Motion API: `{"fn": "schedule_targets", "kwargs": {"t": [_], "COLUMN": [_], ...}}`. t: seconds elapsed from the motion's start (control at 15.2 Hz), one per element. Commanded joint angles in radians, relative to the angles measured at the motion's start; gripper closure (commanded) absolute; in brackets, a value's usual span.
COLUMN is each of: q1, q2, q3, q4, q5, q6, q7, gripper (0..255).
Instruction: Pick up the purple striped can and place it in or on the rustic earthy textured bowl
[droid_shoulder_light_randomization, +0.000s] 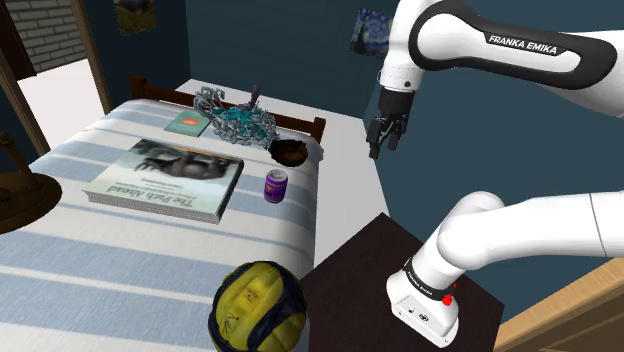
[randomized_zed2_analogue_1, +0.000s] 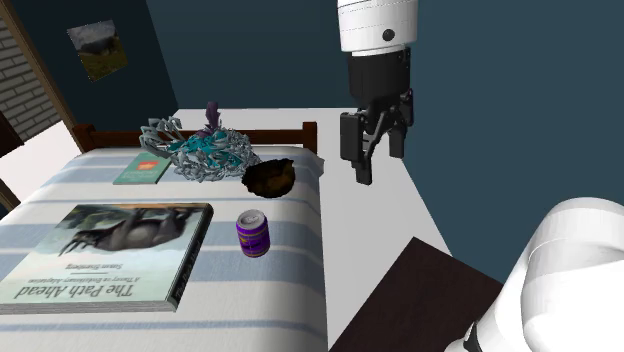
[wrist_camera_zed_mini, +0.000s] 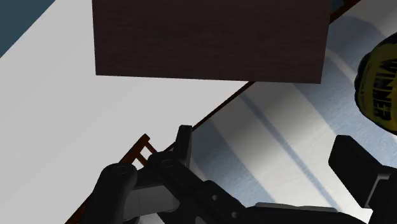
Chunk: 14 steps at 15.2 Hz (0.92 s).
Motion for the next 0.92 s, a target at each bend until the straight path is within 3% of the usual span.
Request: {"fn": "schedule_targets", "kwargs": {"t": [0.0, 0.86], "q1": [0.000, -0.006], "q2": [0.000, 0.365], "q3": [0.000, 0.047], "q4": [0.000, -0.058], "q5": [0.000, 0.002], "q6": [0.000, 0.510], "q7": [0.000, 0.019], "gripper": [0, 0]}}
